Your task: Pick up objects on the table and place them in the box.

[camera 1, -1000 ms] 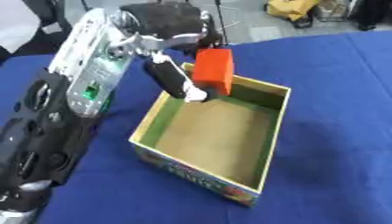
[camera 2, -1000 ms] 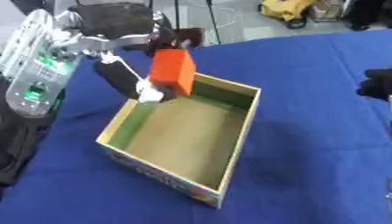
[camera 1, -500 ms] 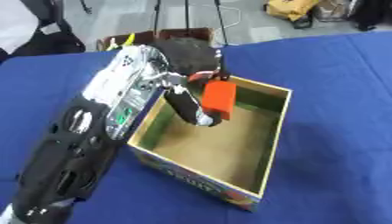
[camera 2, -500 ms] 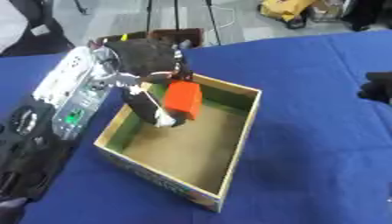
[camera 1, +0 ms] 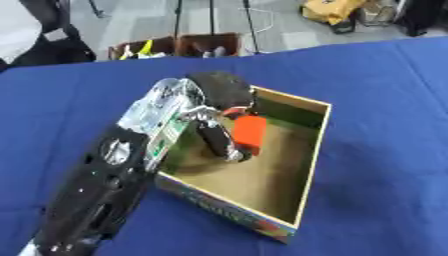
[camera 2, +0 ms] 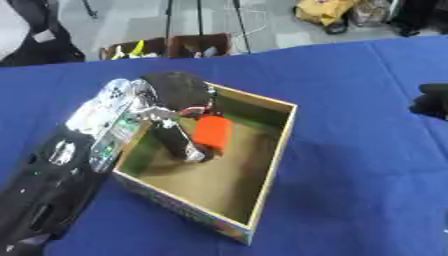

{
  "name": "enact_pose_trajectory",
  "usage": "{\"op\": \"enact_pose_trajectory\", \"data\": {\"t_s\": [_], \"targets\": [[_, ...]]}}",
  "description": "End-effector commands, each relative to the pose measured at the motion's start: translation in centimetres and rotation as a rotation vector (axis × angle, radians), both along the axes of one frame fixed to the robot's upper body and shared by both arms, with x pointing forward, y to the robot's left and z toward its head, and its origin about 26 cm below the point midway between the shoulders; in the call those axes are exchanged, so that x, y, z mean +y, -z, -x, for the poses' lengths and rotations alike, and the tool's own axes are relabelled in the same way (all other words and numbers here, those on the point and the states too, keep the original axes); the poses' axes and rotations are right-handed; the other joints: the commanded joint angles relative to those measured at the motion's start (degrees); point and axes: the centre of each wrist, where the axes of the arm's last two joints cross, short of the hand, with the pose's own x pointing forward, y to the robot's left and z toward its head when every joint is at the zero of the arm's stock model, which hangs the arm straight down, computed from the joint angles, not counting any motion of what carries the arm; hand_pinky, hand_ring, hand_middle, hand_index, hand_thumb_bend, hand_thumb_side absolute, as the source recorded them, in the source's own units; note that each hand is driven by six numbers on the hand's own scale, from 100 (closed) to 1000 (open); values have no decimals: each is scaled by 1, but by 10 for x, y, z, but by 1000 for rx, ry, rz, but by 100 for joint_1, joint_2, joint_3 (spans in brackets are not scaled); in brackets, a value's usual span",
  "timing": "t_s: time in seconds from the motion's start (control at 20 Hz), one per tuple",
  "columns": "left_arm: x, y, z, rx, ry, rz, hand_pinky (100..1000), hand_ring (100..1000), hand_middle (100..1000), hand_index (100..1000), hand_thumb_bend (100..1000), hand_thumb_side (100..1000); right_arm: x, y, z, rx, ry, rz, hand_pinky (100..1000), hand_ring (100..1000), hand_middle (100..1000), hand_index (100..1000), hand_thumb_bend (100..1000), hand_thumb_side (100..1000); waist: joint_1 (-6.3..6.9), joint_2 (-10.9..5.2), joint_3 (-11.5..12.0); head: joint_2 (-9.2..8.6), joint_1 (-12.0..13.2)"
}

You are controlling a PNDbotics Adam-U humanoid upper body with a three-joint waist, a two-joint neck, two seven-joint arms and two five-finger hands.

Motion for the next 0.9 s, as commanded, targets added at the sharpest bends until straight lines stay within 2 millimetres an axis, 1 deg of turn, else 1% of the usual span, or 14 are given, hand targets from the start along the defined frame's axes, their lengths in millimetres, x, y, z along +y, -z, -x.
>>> {"op": "enact_pose_trajectory", "data": {"t_s": [0.05, 0.15, 0.2, 0.25, 0.3, 0.35, 0.4, 0.45, 0.55, 0.65, 0.7, 0.75, 0.8, 0.9], "targets": [[-1, -3, -2, 30, 17, -79, 314, 500, 465, 659, 100, 524, 0, -9, 2, -29, -7, 10, 721, 603, 558, 708, 498, 1000, -22, -107, 5, -51, 12], [0, 0, -3, 50, 2, -104, 333, 515, 488, 697, 100, 527, 0, -9, 2, -29, -6, 10, 721, 603, 558, 708, 498, 1000, -22, -109, 10, -34, 7], [0, 0, -4, 56, -4, -115, 383, 558, 561, 792, 100, 564, 1, -9, 2, -29, -6, 10, 721, 603, 558, 708, 498, 1000, -23, -110, 12, -26, -1], [0, 0, -4, 60, -11, -128, 389, 564, 570, 801, 100, 572, 1, -9, 2, -29, -6, 10, 721, 603, 558, 708, 498, 1000, -24, -112, 15, -19, -9], [0, 0, -4, 64, -21, -143, 432, 604, 622, 857, 100, 642, 1, -9, 3, -29, -6, 10, 721, 603, 558, 708, 498, 1000, -25, -115, 18, -12, -20], [1, 0, -4, 67, -30, -157, 468, 644, 687, 898, 134, 701, 0, -9, 3, -29, -6, 10, 721, 603, 558, 708, 498, 1000, -27, -117, 21, -9, -28], [2, -1, -4, 70, -41, -171, 493, 671, 723, 923, 202, 741, 0, -9, 3, -29, -5, 10, 721, 603, 558, 708, 498, 1000, -30, -119, 27, -5, -35], [2, -1, -4, 71, -51, -183, 512, 694, 750, 945, 250, 770, 0, -9, 3, -29, -5, 10, 721, 603, 558, 708, 498, 1000, -33, -121, 30, -1, -40], [4, -2, -4, 71, -66, -194, 582, 762, 829, 1000, 410, 839, 0, -9, 3, -29, -5, 9, 721, 603, 558, 708, 498, 1000, -42, -128, 37, 6, -49], [5, -3, -3, 64, -77, -193, 642, 807, 883, 1000, 574, 883, 1, -9, 2, -30, -6, 8, 721, 603, 557, 708, 499, 1000, -52, -140, 42, 12, -56], [6, -5, -3, 60, -81, -189, 663, 821, 900, 1000, 654, 883, 1, -9, 2, -30, -6, 7, 720, 603, 557, 708, 499, 1000, -58, -147, 45, 15, -59], [7, -6, -2, 55, -85, -182, 670, 826, 906, 1000, 682, 885, 1, -9, 2, -30, -6, 7, 720, 603, 557, 707, 499, 1000, -65, -155, 50, 18, -63], [8, -9, -1, 48, -89, -171, 698, 845, 932, 1000, 732, 900, 1, -8, 2, -30, -6, 6, 720, 603, 557, 707, 500, 1000, -73, -164, 54, 24, -68], [11, -14, 2, 32, -92, -136, 696, 844, 936, 1000, 718, 913, 1, -8, 2, -31, -6, 4, 720, 602, 557, 707, 512, 1000, -89, -186, 62, 34, -77]]}}
